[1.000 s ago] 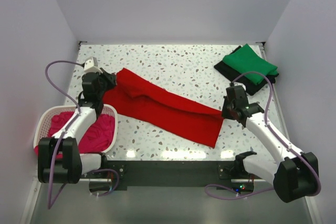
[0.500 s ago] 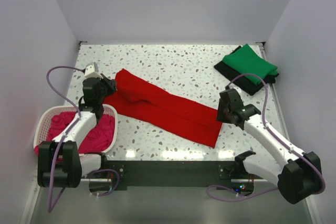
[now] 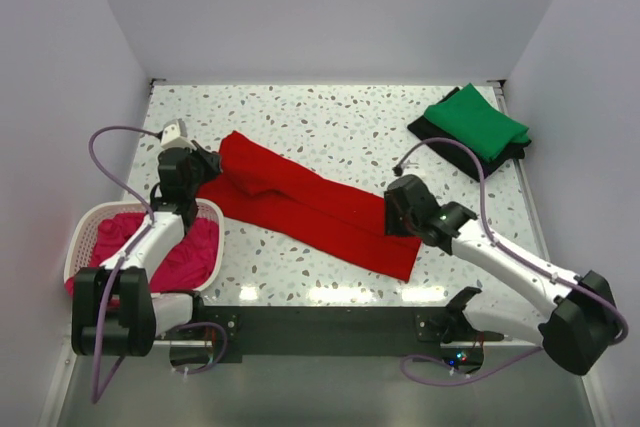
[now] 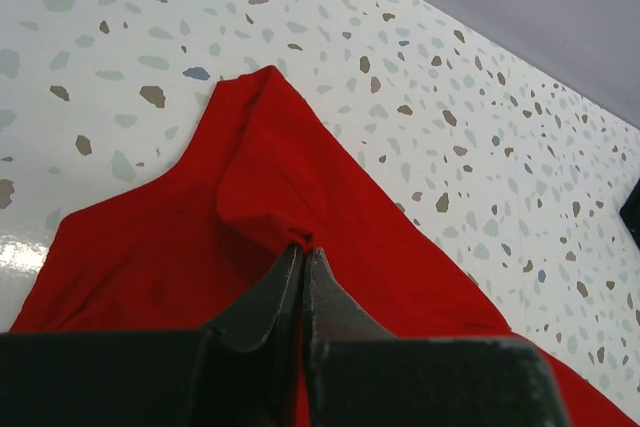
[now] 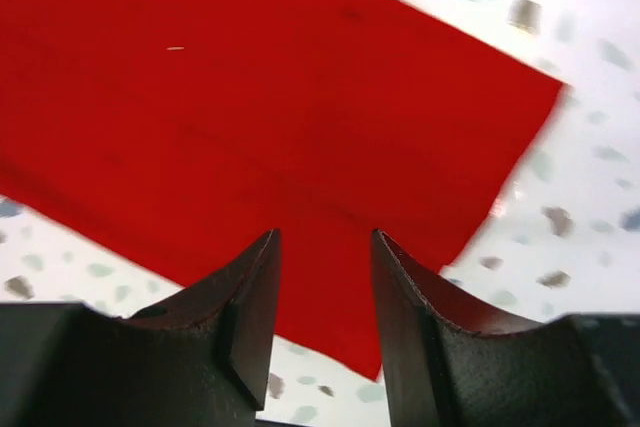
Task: Fold and stack the t-shirts
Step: Fold the tshirt
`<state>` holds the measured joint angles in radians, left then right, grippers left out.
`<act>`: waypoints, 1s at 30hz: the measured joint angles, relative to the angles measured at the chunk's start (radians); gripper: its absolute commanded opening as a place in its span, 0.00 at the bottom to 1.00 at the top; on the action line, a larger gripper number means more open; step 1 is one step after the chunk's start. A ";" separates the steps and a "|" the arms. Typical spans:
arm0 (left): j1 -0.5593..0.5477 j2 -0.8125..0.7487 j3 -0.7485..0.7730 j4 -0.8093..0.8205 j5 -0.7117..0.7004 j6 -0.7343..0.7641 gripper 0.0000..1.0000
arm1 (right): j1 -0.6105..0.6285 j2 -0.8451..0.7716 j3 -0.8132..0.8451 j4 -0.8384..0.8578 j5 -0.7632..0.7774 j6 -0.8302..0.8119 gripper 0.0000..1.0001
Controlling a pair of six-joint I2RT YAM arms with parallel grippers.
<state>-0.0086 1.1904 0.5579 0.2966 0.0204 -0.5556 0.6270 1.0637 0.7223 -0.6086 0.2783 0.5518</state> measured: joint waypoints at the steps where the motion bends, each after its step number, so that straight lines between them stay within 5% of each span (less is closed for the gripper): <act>1: 0.000 0.003 0.000 0.000 0.000 0.000 0.00 | 0.042 0.022 0.010 0.029 0.000 0.003 0.44; 10: 0.000 0.031 0.000 0.001 -0.001 0.000 0.00 | 0.326 0.394 0.240 0.396 -0.028 -0.041 0.46; 20: 0.000 0.042 0.000 0.001 -0.016 0.000 0.00 | 0.383 0.799 0.550 0.668 -0.177 -0.128 0.50; 30: 0.001 0.069 -0.001 0.005 -0.024 -0.001 0.00 | 0.384 1.035 0.723 0.746 -0.217 -0.189 0.52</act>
<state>-0.0074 1.2594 0.5571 0.3012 -0.0036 -0.5568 1.0107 2.0987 1.4456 0.1375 0.0612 0.3626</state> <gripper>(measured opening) 0.051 0.517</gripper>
